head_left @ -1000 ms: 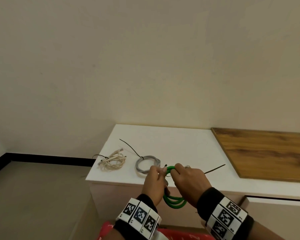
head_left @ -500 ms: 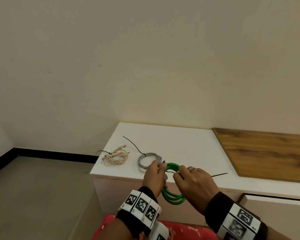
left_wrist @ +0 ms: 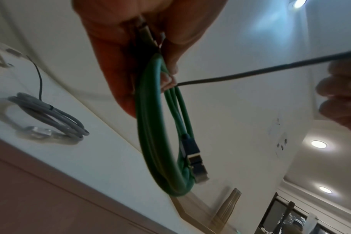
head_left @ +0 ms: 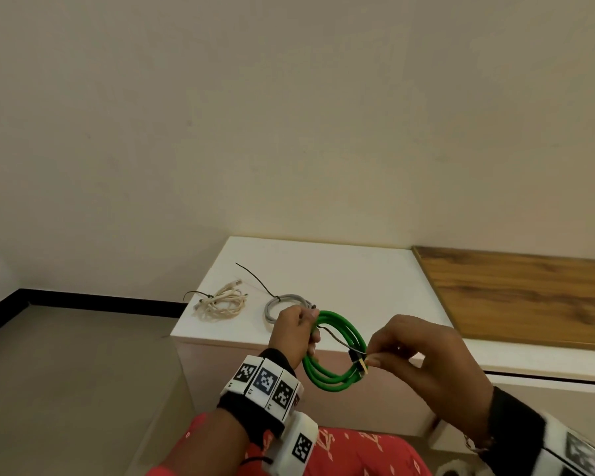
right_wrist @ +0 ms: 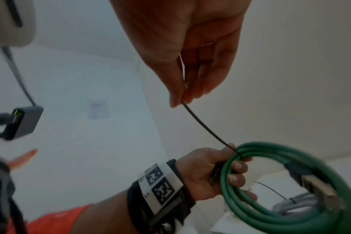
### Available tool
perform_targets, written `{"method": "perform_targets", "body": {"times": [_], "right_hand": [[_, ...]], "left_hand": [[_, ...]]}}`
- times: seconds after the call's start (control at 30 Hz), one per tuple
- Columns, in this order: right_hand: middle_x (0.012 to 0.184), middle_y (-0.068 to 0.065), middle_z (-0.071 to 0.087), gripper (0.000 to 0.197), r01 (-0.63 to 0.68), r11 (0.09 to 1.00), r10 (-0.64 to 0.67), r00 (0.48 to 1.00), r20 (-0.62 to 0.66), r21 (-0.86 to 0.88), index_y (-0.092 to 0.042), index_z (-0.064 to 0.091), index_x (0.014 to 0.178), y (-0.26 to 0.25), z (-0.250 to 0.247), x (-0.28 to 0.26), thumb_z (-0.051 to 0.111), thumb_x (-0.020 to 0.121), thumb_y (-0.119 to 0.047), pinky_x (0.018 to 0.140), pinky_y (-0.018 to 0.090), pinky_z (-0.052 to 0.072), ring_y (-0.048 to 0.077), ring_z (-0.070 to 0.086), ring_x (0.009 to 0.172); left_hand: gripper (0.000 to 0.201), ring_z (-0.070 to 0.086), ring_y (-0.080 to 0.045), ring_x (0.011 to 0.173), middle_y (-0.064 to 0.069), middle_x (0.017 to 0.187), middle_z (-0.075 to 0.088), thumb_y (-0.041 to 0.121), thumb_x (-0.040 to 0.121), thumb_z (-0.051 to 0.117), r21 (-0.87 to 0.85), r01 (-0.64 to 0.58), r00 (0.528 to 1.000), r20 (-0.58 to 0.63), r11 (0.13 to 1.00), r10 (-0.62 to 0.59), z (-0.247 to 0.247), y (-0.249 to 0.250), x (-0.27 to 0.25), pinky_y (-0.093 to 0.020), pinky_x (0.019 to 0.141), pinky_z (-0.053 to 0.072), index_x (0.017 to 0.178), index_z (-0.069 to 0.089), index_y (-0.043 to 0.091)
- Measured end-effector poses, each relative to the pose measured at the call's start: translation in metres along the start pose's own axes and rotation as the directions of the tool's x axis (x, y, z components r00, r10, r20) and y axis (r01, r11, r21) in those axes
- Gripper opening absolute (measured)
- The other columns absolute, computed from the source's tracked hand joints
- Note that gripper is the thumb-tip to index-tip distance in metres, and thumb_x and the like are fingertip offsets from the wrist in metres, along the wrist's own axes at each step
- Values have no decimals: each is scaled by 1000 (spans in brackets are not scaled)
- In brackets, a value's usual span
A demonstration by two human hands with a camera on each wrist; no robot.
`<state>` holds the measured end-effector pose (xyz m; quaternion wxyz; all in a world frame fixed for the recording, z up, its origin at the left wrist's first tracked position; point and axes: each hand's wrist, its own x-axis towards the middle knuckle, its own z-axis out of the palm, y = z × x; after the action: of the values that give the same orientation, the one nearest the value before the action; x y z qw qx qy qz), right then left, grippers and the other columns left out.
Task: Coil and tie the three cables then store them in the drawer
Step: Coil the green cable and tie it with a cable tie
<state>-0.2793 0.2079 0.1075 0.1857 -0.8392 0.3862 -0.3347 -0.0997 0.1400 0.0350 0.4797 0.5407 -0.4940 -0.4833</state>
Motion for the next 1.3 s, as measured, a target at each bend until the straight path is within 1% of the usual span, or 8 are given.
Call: {"method": "perform_targets", "body": {"times": [0.07, 0.17, 0.3, 0.43, 0.5, 0.83, 0.97, 1.3], "right_hand": [[83, -3, 68, 15, -101, 931, 102, 995, 16, 352, -29, 64, 69, 2, 0, 0, 63, 64, -43, 58, 15, 49, 9, 62, 68], [73, 9, 74, 25, -206, 793, 222, 974, 43, 573, -11, 64, 69, 1, 1, 3, 76, 65, -33, 52, 21, 52, 20, 66, 63], [52, 10, 67, 16, -309, 683, 368, 928, 53, 662, -1, 60, 65, 1, 4, 4, 66, 62, -15, 46, 21, 52, 20, 62, 49], [58, 11, 68, 9, -409, 559, 458, 877, 142, 721, -3, 62, 65, 4, 8, 5, 64, 73, -1, 52, 24, 56, 20, 64, 56], [61, 11, 69, 18, -448, 501, 484, 854, 190, 740, -4, 65, 65, 6, 8, 6, 58, 79, 6, 54, 23, 56, 18, 66, 58], [54, 6, 65, 6, -541, 480, 617, 768, 172, 691, 1, 63, 71, 16, 11, 8, 65, 77, 1, 40, 18, 46, 12, 60, 46], [54, 8, 65, 7, -544, 491, 639, 756, 144, 680, 8, 62, 76, 18, 11, 9, 67, 76, 3, 39, 17, 46, 12, 60, 44], [53, 7, 67, 6, -513, 512, 643, 761, 90, 689, 5, 61, 72, 20, 11, 8, 66, 75, 5, 38, 17, 46, 12, 60, 43]], "left_hand": [[26, 40, -7, 28, -5, 61, 56, 15, 97, 41, 20, -24, 999, 24, 1000, 23, 3, 1, -3, -18, 32, 40, 72, 47, 8], [24, 42, -8, 27, -5, 66, 63, 14, 96, 44, 53, -53, 998, 45, 997, 51, 5, 3, -6, -19, 33, 42, 73, 51, 9], [21, 39, -10, 28, -7, 62, 62, 13, 94, 46, 33, -47, 995, 90, 998, 44, 10, 8, -12, -23, 39, 43, 75, 55, 9], [14, 37, -13, 30, -6, 59, 60, 12, 93, 49, -1, -29, 997, 66, 1000, 29, 16, 11, -17, -19, 34, 39, 79, 46, 14], [15, 37, -14, 31, -5, 58, 59, 12, 93, 49, 4, -46, 997, 62, 999, 46, 18, 13, -18, -19, 33, 38, 79, 43, 14], [16, 39, -12, 34, -6, 65, 53, 11, 94, 44, 3, -118, 984, 138, 993, 117, 31, 20, -25, -22, 37, 44, 80, 47, 19], [21, 39, -11, 34, -4, 66, 50, 11, 95, 41, 35, -164, 977, 146, 986, 157, 35, 20, -27, -23, 38, 43, 78, 47, 22], [23, 40, -7, 34, -1, 64, 50, 11, 94, 42, 92, -222, 967, 147, 971, 207, 38, 20, -31, -24, 40, 43, 76, 47, 24]]}}
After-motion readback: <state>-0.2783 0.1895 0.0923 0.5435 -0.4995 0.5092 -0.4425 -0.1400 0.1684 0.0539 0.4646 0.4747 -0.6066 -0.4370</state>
